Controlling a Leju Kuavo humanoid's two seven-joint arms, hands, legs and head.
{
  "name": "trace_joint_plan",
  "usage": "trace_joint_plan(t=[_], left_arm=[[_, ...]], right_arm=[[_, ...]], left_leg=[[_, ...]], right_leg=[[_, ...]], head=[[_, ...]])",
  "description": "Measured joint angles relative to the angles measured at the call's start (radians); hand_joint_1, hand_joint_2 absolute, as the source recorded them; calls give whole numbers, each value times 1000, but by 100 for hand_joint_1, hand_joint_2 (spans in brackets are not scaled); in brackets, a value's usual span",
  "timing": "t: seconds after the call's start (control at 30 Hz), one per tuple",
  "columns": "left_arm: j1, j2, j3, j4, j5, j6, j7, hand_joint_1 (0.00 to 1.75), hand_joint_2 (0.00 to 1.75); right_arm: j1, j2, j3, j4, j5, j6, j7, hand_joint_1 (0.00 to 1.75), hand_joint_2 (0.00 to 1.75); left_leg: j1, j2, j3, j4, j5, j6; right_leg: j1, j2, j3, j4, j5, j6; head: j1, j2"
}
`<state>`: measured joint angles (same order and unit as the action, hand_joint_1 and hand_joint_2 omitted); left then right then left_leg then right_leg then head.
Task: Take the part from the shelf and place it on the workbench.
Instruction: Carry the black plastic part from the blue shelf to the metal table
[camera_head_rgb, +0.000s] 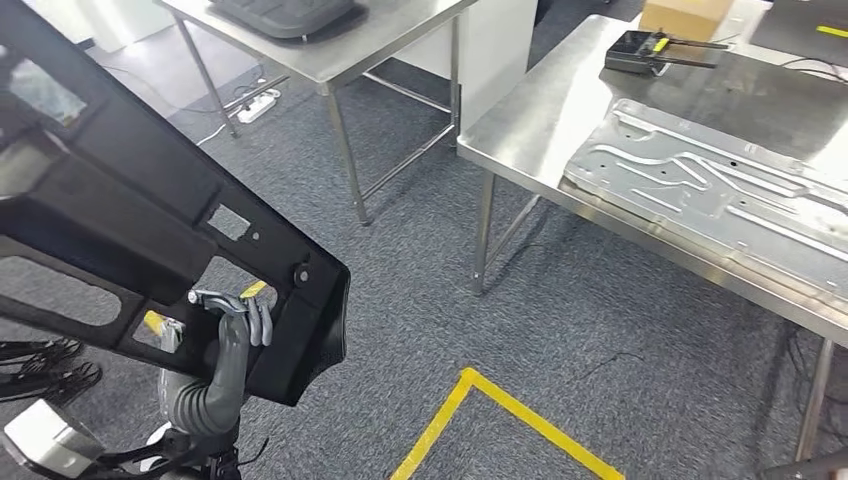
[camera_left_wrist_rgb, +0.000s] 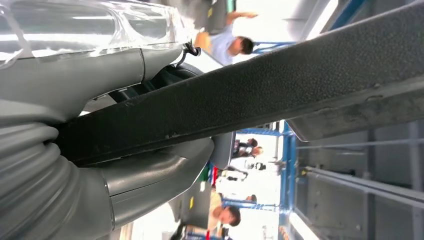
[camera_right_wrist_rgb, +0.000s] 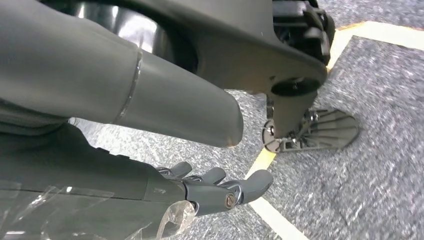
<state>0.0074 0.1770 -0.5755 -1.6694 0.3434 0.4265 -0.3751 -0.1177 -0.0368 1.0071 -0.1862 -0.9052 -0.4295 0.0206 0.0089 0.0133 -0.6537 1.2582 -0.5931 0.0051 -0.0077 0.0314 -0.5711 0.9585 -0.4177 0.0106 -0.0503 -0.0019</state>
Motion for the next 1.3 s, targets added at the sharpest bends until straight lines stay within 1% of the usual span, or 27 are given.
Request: trace_joint_plan(t=[0.03, 0.07, 0.13, 0.17, 0.23, 0.27, 0.33, 0.37, 0.43, 0.47, 0.5, 0.53, 0.57, 0.63, 0.7, 0.73, 0.8, 0.87, 0.93, 0.97, 1.0, 1.03, 1.07, 1.1, 1.17, 1.23, 1.3], left_arm=[[4, 1, -4, 2, 4, 1, 0, 175, 175], [6, 2, -8, 3, 9, 2, 1, 175, 175], [8, 4, -15, 7, 20, -1, 1, 175, 175], [8, 5, -18, 9, 28, -4, 1, 175, 175], [3, 8, -25, 13, 43, -10, 1, 175, 175], [-2, 8, -31, 16, 48, -12, 1, 175, 175], [-17, 6, -42, 22, 56, -15, -1, 175, 175], [-25, 4, -47, 25, 57, -18, -5, 175, 175], [-39, -1, -56, 34, 68, -31, -15, 175, 175], [-45, -5, -62, 39, 76, -43, -22, 175, 175], [-53, -10, -67, 44, 83, -54, -28, 175, 175], [-61, -15, -72, 50, 89, -64, -34, 175, 175], [-69, -22, -77, 55, 93, -71, -39, 175, 175], [-84, -37, -87, 66, 99, -83, -52, 175, 175], [-100, -52, -93, 77, 108, -98, -68, 175, 175], [-108, -60, -95, 84, 113, -106, -76, 175, 175], [-128, -77, -102, 104, 121, -122, -93, 175, 175], [-149, -96, -108, 125, 122, -140, -110, 175, 175], [-165, -112, -113, 146, 113, -153, -124, 175, 175], [-170, -119, -115, 156, 106, -156, -128, 175, 175], [-174, -126, -117, 165, 100, -157, -129, 175, 175], [-179, -134, -119, 173, 95, -158, -130, 175, 175], [-183, -142, -121, 179, 92, -159, -130, 175, 175], [-188, -149, -124, 184, 89, -160, -131, 175, 175], [-196, -159, -129, 191, 83, -161, -131, 175, 175], [-199, -164, -131, 198, 77, -158, -130, 175, 175], [-200, -169, -132, 202, 71, -157, -130, 175, 175]], right_arm=[[0, -1, 0, 0, -2, 0, -4, 0, 0], [1, -1, 0, 0, -3, 0, -9, 0, 0], [0, 0, 0, 0, -6, 0, -19, 0, 0], [0, 2, 0, 0, -7, 0, -23, 0, 0], [0, 3, 0, 0, -7, 0, -25, 0, 0], [2, 2, 0, 0, -7, 0, -23, 0, 0], [3, 0, 0, 0, -12, 0, -16, 0, 0], [2, -1, 0, 0, -14, 0, -12, 0, 0], [0, -2, 0, 0, -14, 0, 0, 0, 0], [-1, -3, 0, 0, -13, 0, 5, 0, 0], [-1, -6, 0, 0, -13, 0, 9, 0, 0], [-1, -9, 0, 0, -14, 0, 12, 0, 0], [-1, -15, 0, 0, -16, 0, 12, 0, 0], [-1, -25, 0, 0, -19, 0, 6, 0, 0], [-3, -36, 0, 0, -19, 0, -6, 0, 0], [-4, -41, 0, 0, -19, 0, -13, 0, 0], [-5, -51, -1, 0, -24, 0, -27, 0, 0], [-6, -62, -4, 0, -39, 0, -43, 0, 0], [-7, -70, -7, 0, -50, 0, -56, 0, 0], [-8, -74, -7, 0, -52, 0, -61, 0, 0], [-8, -77, -7, 0, -52, 0, -64, 0, 0], [-8, -79, -7, 0, -52, 0, -67, 0, 0], [-8, -82, -7, 0, -51, 0, -69, 0, 0], [-8, -84, -7, 0, -51, 0, -73, 0, 0], [-9, -85, -8, 0, -55, 0, -85, 0, 0], [-8, -84, -12, 0, -63, 0, -97, 0, 0], [-4, -87, -17, 0, -69, 0, -102, 0, 0]], left_leg=[[-1, -3, 0, -7, 16, 4], [-3, -7, 20, -57, 48, 11], [-8, -38, 86, -206, 120, 32], [-11, -50, 110, -263, 142, 39], [-16, -60, 126, -306, 153, 43], [-15, -52, 126, -309, 156, 43], [-11, -37, 129, -317, 162, 49], [-7, -27, 131, -321, 165, 53], [-7, -7, 131, -322, 165, 57], [-7, 4, 131, -322, 165, 57], [-7, 15, 130, -321, 165, 57], [-6, 24, 130, -321, 164, 56], [-5, 34, 131, -321, 163, 54], [-6, 49, 134, -317, 158, 47], [-13, 62, 135, -312, 152, 37], [-16, 69, 135, -311, 150, 34], [-15, 79, 136, -308, 146, 28], [-8, 55, 120, -265, 115, 18], [-4, 17, 64, -138, 49, 11], [-3, 8, 29, -62, 19, 9], [-3, 3, 2, -8, 4, 8], [-3, 1, -8, 11, 8, 10], [-4, -3, 2, -16, 32, 14], [-5, -11, 30, -80, 69, 21], [-7, -51, 95, -231, 136, 38], [-12, -80, 121, -302, 157, 43], [-15, -70, 123, -313, 161, 47]], right_leg=[[2, 11, 1, 0, 0, -1], [5, 22, 2, 0, 1, -1], [10, 42, 3, 1, 1, 0], [12, 50, 2, 1, 2, 2], [11, 62, -2, 1, 4, 8], [10, 68, -5, 0, 6, 13], [10, 49, -14, 18, -7, 23], [10, 29, -29, 53, -31, 29], [6, -9, -88, 181, -100, 40], [3, -16, -121, 250, -129, 46], [0, -19, -141, 293, -140, 50], [-3, -21, -143, 300, -134, 53], [-5, -26, -123, 265, -110, 56], [-8, -57, -46, 119, -48, 61], [-6, -78, 2, 21, -16, 51], [-4, -78, 5, 8, -15, 44], [-3, -59, 2, 8, -11, 29], [-6, -44, 1, 6, -7, 16], [-7, -28, -1, 6, -4, 8], [-6, -17, -3, 6, -3, 6], [-5, -6, -4, 6, -3, 5], [-4, 6, -3, 6, -2, 5], [-3, 18, -2, 6, -2, 4], [-2, 31, 0, 6, -1, 4], [-1, 53, -1, 7, 0, 6], [-6, 69, -9, 7, 3, 13], [-11, 82, -14, 2, 9, 27]], head=[[0, 0], [-1, 0], [-1, 0], [-1, 0], [-1, 0], [-1, 0], [2, 0], [4, 0], [9, 0], [10, 0], [10, 0], [11, 0], [11, 0], [11, 0], [11, 0], [10, 0], [9, 0], [8, 0], [5, 0], [4, 0], [3, 0], [3, 0], [3, 0], [3, 0], [3, 0], [3, 0], [-1, 0]])
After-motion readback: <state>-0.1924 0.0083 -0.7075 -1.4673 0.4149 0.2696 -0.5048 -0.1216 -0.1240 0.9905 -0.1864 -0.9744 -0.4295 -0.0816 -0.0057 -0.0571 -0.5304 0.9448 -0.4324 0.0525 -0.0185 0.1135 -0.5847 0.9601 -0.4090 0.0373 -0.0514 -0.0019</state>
